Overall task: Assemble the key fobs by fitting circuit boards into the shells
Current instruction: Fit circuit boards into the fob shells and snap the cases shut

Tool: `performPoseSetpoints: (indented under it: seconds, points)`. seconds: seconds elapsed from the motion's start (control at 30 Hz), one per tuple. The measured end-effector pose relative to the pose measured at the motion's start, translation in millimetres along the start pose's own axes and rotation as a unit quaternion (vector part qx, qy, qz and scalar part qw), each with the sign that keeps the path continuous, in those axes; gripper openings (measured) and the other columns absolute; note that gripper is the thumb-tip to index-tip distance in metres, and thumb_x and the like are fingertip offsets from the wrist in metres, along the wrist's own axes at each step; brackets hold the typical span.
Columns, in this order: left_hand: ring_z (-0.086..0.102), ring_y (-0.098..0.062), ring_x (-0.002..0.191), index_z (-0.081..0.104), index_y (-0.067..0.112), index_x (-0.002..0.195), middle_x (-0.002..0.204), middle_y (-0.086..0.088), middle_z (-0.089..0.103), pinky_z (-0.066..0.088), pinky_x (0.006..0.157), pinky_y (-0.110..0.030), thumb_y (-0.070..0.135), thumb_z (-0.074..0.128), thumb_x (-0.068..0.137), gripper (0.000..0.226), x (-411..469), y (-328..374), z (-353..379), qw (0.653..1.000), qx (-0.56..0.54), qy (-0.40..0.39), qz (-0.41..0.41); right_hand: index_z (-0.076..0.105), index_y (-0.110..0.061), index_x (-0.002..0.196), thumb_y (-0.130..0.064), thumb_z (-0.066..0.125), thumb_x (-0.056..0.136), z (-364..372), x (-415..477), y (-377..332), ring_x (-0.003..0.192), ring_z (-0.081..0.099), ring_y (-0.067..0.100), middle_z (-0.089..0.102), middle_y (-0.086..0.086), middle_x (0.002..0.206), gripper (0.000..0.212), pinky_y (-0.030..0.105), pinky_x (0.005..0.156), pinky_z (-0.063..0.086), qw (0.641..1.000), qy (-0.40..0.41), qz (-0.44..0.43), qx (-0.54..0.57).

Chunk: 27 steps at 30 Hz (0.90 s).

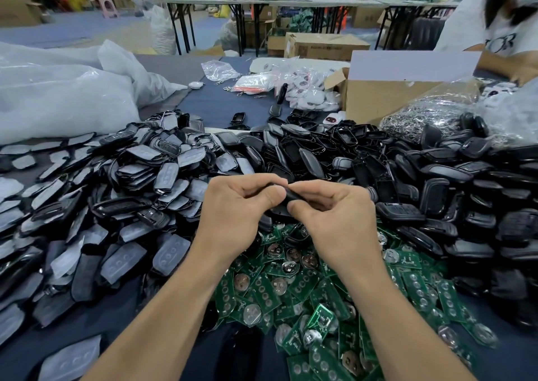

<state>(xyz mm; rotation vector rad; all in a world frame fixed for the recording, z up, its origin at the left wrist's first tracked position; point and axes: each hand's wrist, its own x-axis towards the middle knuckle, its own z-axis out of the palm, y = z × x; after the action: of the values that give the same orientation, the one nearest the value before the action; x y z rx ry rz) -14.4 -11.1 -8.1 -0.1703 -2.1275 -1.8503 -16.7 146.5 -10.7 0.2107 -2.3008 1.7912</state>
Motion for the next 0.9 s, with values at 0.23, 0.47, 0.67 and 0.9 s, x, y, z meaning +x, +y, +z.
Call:
performPoseSetpoints:
  seconds: [0.23, 0.47, 0.67, 0.9]
  points:
    - [0.076, -0.007, 0.085, 0.083, 0.041, 0.097, 0.094, 0.008, 0.082, 0.059, 0.071, -0.021, 0.031, 0.076, 0.085, 0.017, -1, 3, 4, 0.999, -0.035, -0.017, -0.037, 0.083, -0.035, 0.081, 0.0, 0.081, 0.082, 1, -3, -6, 0.073, 0.075, 0.002, 0.08, -0.009, 0.078, 0.035, 0.016, 0.068, 0.058, 0.991, -0.014, 0.077, 0.108]
    - [0.069, -0.02, 0.085, 0.082, 0.013, 0.103, 0.098, -0.012, 0.079, 0.055, 0.083, -0.04, 0.053, 0.077, 0.081, 0.046, -1, -2, 16, 0.978, -0.152, -0.012, -0.14, 0.084, -0.01, 0.084, 0.004, 0.073, 0.087, 11, -6, -9, 0.06, 0.061, 0.011, 0.074, 0.004, 0.075, 0.018, 0.021, 0.061, 0.057, 0.908, -0.051, 0.233, 0.346]
    - [0.073, -0.026, 0.084, 0.084, 0.015, 0.089, 0.095, -0.018, 0.079, 0.058, 0.076, -0.04, 0.055, 0.067, 0.082, 0.044, -2, -3, 17, 0.978, -0.152, 0.025, -0.141, 0.082, -0.005, 0.087, 0.007, 0.074, 0.087, 16, -8, -7, 0.064, 0.063, 0.019, 0.076, 0.013, 0.078, 0.014, 0.024, 0.065, 0.059, 0.933, -0.066, 0.194, 0.297]
    - [0.056, -0.029, 0.05, 0.08, 0.001, 0.084, 0.08, -0.04, 0.068, 0.045, 0.041, -0.027, 0.035, 0.059, 0.105, 0.045, -2, -7, 20, 0.974, -0.155, 0.065, -0.149, 0.081, -0.003, 0.088, 0.004, 0.078, 0.085, 19, -10, -2, 0.061, 0.064, 0.019, 0.075, 0.017, 0.074, 0.008, 0.026, 0.061, 0.055, 0.957, -0.061, 0.153, 0.238]
